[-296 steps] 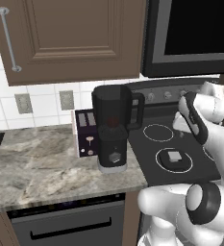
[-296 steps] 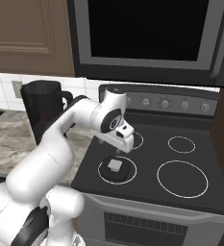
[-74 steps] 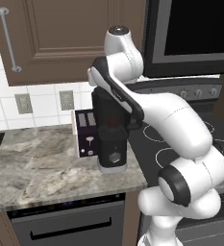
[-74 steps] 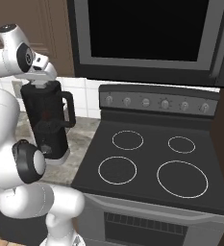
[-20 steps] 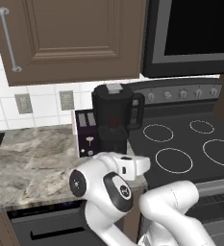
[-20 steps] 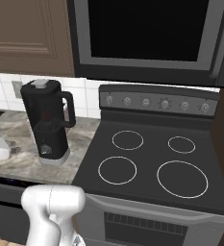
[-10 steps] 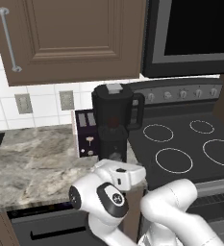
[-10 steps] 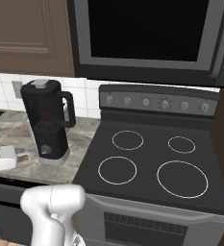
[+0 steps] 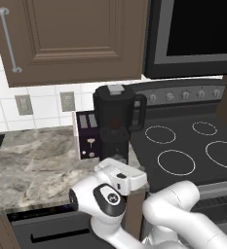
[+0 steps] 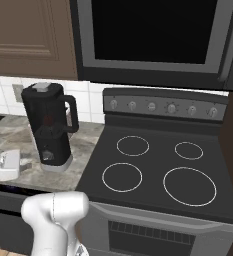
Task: Open the blender lid, put the apple in the blender, close the lid, and start the blender.
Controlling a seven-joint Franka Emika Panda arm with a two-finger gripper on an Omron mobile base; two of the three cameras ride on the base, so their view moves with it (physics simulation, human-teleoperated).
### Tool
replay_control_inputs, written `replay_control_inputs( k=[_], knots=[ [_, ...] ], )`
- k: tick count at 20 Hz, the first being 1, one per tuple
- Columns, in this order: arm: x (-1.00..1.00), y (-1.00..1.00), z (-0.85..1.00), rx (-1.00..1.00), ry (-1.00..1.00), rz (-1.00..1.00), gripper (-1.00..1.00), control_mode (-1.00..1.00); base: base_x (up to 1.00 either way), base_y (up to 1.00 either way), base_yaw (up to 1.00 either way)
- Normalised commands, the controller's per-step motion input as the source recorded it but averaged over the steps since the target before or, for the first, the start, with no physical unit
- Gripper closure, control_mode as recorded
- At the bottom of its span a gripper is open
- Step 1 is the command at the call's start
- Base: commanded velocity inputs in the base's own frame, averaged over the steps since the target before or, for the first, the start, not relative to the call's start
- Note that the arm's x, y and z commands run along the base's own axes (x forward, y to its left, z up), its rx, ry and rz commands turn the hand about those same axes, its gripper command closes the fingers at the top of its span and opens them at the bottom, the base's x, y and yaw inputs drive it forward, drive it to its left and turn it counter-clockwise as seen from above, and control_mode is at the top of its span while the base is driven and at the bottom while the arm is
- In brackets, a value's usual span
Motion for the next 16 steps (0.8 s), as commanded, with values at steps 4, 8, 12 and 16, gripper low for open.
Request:
replay_control_inputs(
  k=[4, 8, 12, 16],
  knots=[
    [0.09, 0.0, 0.0, 0.0, -0.08, -0.08, -1.0, -1.0, 0.0, 0.0, 0.0],
    [0.09, 0.0, 0.0, 0.0, -0.13, -0.03, -1.0, -1.0, 0.0, 0.0, 0.0],
    [0.01, -0.01, 0.0, 0.0, -0.15, 0.0, -1.0, -1.0, 0.0, 0.0, 0.0],
    [0.0, -0.1, 0.0, 0.0, -0.18, 0.02, -1.0, -1.0, 0.0, 0.0, 0.0]
  ],
)
